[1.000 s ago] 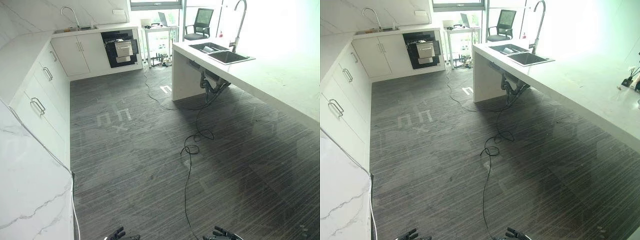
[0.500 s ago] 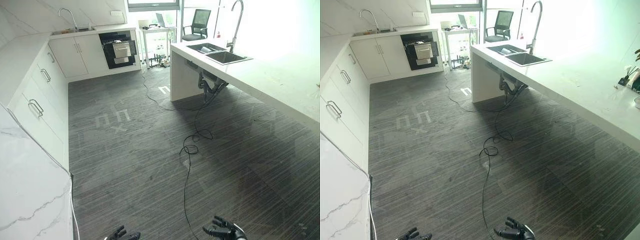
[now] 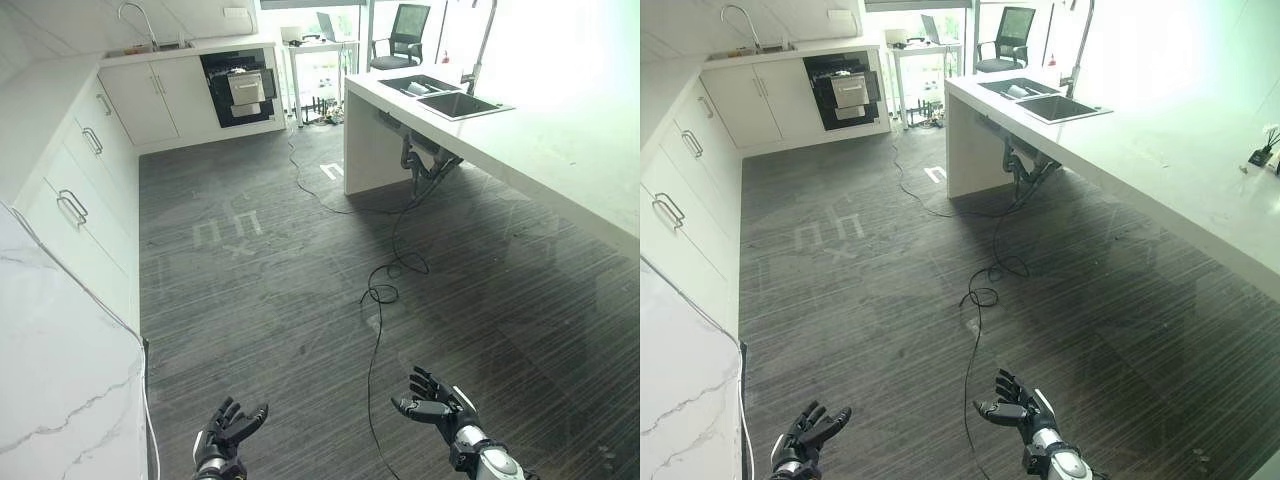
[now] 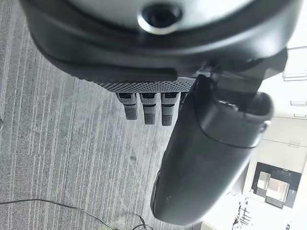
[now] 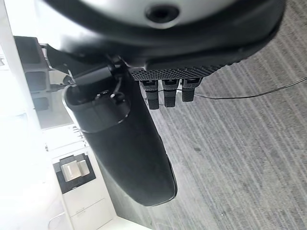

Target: Place the dishes in the dishwasher.

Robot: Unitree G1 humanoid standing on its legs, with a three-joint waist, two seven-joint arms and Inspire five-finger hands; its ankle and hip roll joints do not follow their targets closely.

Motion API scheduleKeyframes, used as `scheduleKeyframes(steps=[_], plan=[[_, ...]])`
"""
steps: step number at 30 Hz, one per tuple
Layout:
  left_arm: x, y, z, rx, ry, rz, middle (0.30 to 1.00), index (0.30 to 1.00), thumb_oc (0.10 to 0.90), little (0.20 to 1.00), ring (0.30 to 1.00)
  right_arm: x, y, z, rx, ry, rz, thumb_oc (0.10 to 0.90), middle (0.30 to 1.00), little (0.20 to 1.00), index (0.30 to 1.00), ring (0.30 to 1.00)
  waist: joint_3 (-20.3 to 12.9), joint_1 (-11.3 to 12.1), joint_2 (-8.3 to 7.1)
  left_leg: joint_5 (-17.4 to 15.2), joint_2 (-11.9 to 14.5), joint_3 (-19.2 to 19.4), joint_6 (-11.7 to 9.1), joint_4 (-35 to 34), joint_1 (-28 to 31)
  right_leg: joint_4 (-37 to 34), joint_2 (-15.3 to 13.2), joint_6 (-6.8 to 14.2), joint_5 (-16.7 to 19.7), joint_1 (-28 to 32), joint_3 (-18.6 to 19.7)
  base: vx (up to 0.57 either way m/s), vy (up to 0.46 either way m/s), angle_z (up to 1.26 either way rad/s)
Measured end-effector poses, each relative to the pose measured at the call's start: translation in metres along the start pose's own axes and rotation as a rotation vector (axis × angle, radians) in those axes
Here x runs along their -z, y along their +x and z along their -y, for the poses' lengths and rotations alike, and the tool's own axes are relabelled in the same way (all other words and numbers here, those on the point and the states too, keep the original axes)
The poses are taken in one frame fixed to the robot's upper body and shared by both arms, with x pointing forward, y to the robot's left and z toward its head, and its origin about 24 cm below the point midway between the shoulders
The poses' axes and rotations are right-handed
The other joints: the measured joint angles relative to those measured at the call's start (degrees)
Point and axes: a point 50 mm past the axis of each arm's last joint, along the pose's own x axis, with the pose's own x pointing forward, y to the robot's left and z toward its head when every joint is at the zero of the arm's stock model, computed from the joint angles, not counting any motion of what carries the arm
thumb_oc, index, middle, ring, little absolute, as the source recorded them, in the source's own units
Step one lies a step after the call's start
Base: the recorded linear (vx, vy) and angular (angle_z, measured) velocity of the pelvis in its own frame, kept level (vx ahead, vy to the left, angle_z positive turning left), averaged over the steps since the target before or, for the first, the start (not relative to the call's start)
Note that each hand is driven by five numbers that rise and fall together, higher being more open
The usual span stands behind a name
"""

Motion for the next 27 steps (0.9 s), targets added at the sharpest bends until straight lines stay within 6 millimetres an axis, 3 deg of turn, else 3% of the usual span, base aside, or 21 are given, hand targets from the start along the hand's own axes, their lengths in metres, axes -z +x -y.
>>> scheduleKeyframes(steps=[1,2,4,5,6,7,9,10,11,12,13,15,18,20,21,23,24,26,27], plan=[[-0.001,0.000,-0.001,-0.002,-0.004,0.009,0.900,0.900,0.800,0.900,0.900,-0.005,0.001,-0.003,-0.018,-0.012,0.019,0.800,0.900,0.900,0.900,0.900,1.4,0.2,-0.65,0.6,0.0,0.8,-1.0,-0.3,0.6,0.9,0.0,-0.6,-0.5,-0.3,0.3,0.00,-0.132,-0.11],[-0.004,0.001,-0.001,-0.007,-0.011,0.024,0.900,0.900,0.800,0.900,0.900,-0.010,0.002,-0.007,-0.038,-0.020,0.043,0.800,0.900,0.900,0.900,0.900,2.7,0.2,-1.51,1.2,-0.3,1.2,-2.0,3.7,-1.4,2.0,-0.4,-1.5,-1.0,-0.9,0.7,0.02,-0.122,0.00],[-0.012,0.005,0.004,0.005,-0.015,0.051,0.900,0.900,0.800,0.900,0.900,-0.016,0.004,-0.006,-0.040,-0.027,0.058,0.800,0.900,0.900,0.900,0.900,4.7,0.7,-2.97,5.4,-0.4,1.2,-7.1,17.4,-9.3,2.9,-1.7,-2.9,-1.0,-1.5,0.7,0.11,-0.070,0.04],[-0.013,0.004,0.005,0.014,-0.020,0.063,0.900,0.900,0.800,0.900,0.900,-0.019,0.003,0.001,-0.033,-0.050,0.063,0.800,0.900,0.900,0.900,0.900,6.1,1.4,-1.75,8.5,0.2,0.6,-6.2,29.5,-16.6,2.8,-0.6,-4.4,-0.6,-0.9,0.8,0.18,0.013,-0.16],[-0.014,0.003,0.004,0.013,-0.032,0.074,0.900,0.900,0.800,0.900,0.900,-0.020,0.003,0.003,-0.027,-0.072,0.059,0.800,0.900,0.900,0.900,0.900,6.8,1.6,-1.44,7.3,1.7,2.5,-5.1,27.5,-17.8,2.3,-0.3,-4.1,-0.6,-0.5,0.4,0.24,0.072,-0.20],[-0.015,0.001,0.002,0.009,-0.053,0.088,0.900,0.900,0.800,0.900,0.900,-0.021,0.003,0.003,-0.030,-0.096,0.058,0.800,0.900,0.900,0.900,0.900,6.7,1.4,-0.86,7.2,3.2,5.0,-4.8,18.9,-17.1,0.8,0.5,-3.3,-0.2,-0.3,0.3,0.21,0.134,-0.19],[-0.013,-0.002,0.001,0.006,-0.068,0.094,0.900,0.900,0.800,0.900,0.900,-0.022,0.002,0.000,-0.043,-0.121,0.063,0.800,0.900,0.900,0.900,0.900,7.1,1.4,0.46,9.5,6.5,7.2,-5.3,-3.1,-11.5,-4.3,2.7,0.7,2.1,3.5,-1.3,0.31,0.271,-0.08],[-0.011,-0.004,0.005,0.028,-0.068,0.097,0.900,0.900,0.800,0.900,0.900,-0.025,-0.001,0.000,-0.046,-0.125,0.083,0.800,0.900,0.900,0.900,0.900,7.3,1.4,2.60,9.9,9.3,5.8,-6.1,-7.3,-11.8,-4.0,4.1,4.6,0.7,4.1,-2.6,0.35,0.319,0.00],[-0.013,-0.007,0.013,0.064,-0.075,0.129,0.900,0.900,0.800,0.900,0.900,-0.036,-0.004,0.003,-0.057,-0.143,0.126,0.800,0.900,0.900,0.900,0.900,7.3,1.5,4.31,10.5,12.9,2.2,-7.5,-5.6,-14.3,3.7,4.8,2.3,-2.0,1.2,-2.0,0.29,0.270,0.12],[-0.017,-0.008,0.017,0.102,-0.081,0.160,0.900,0.900,0.800,0.900,0.900,-0.044,-0.007,0.006,-0.070,-0.155,0.165,0.800,0.900,0.900,0.900,0.900,7.9,1.1,5.04,11.3,15.3,-1.0,-9.7,-3.4,-17.3,6.5,5.7,-3.2,-4.9,1.1,0.2,0.34,0.322,0.04],[-0.006,-0.010,0.019,0.102,-0.096,0.119,0.900,0.900,0.800,0.900,0.900,-0.042,-0.011,0.017,-0.040,-0.162,0.154,0.800,0.900,0.900,0.900,0.900,8.4,1.0,6.16,10.9,17.2,-1.9,-9.4,-0.5,-19.3,7.6,6.3,-2.8,-6.4,1.6,0.3,0.35,0.323,-0.15],[0.005,-0.016,0.011,0.074,-0.101,0.088,0.900,0.900,0.800,0.900,0.900,-0.037,-0.018,0.026,-0.031,-0.180,0.126,0.800,0.900,0.900,0.900,0.900,8.3,1.1,6.36,10.2,17.0,-0.1,-8.8,3.0,-19.5,5.8,5.8,-1.9,-6.4,4.1,2.3,0.44,0.360,-0.36],[-0.007,-0.011,0.017,0.095,-0.100,0.128,0.900,0.900,0.800,0.900,0.900,-0.025,-0.028,0.036,-0.018,-0.190,0.077,0.800,0.900,0.900,0.900,0.900,7.9,1.1,6.47,9.7,14.4,2.0,-7.7,4.0,-15.1,-1.4,5.6,-1.0,-5.7,12.3,2.5,0.38,0.314,0.03],[-0.018,-0.007,0.024,0.119,-0.098,0.157,0.900,0.900,0.800,0.900,0.900,-0.025,-0.026,0.031,-0.027,-0.175,0.080,0.800,0.900,0.900,0.900,0.900,5.6,1.9,4.81,8.1,10.5,2.7,-4.3,3.1,-14.1,-5.1,3.8,1.0,-6.6,15.9,2.6,0.32,0.314,0.10],[-0.023,-0.005,0.025,0.124,-0.097,0.169,0.900,0.900,0.800,0.900,0.900,-0.026,-0.023,0.027,-0.032,-0.160,0.087,0.800,0.900,0.900,0.900,0.900,4.8,2.3,3.42,8.8,8.5,2.7,-1.7,3.1,-13.3,-6.5,2.4,2.3,-7.1,17.6,2.7,0.28,0.277,0.01],[-0.029,-0.002,0.024,0.128,-0.077,0.178,0.900,0.900,0.800,0.900,0.900,-0.023,-0.019,0.014,-0.046,-0.128,0.094,0.800,0.900,0.900,0.900,0.900,2.5,3.0,0.13,9.1,5.5,4.5,0.5,3.1,-11.2,-8.6,-0.4,4.7,-7.1,20.9,2.6,0.23,0.238,0.10],[-0.033,0.000,0.025,0.137,-0.066,0.175,0.900,0.900,0.800,0.900,0.900,-0.026,-0.016,0.006,-0.055,-0.109,0.119,0.800,0.900,0.900,0.900,0.900,1.8,2.8,-0.61,8.7,3.9,4.2,2.0,3.1,-10.2,-6.4,-1.7,6.7,-5.4,20.9,1.2,0.19,0.253,0.39],[-0.047,0.003,0.032,0.173,-0.036,0.209,0.900,0.900,0.800,0.900,0.900,-0.040,-0.014,-0.009,-0.087,-0.092,0.192,0.800,0.900,0.900,0.900,0.900,1.5,2.8,-0.10,6.7,1.9,3.3,4.0,2.1,-7.1,1.4,-3.6,8.1,0.0,19.1,0.3,0.18,0.333,0.43],[-0.053,0.004,0.033,0.179,-0.025,0.224,0.900,0.900,0.800,0.900,0.900,-0.047,-0.012,-0.016,-0.101,-0.083,0.227,0.800,0.900,0.900,0.900,0.900,1.7,2.1,0.67,5.5,0.6,3.2,5.5,2.7,-6.6,11.5,-5.0,8.6,3.0,14.8,0.5,0.15,0.278,0.54]])
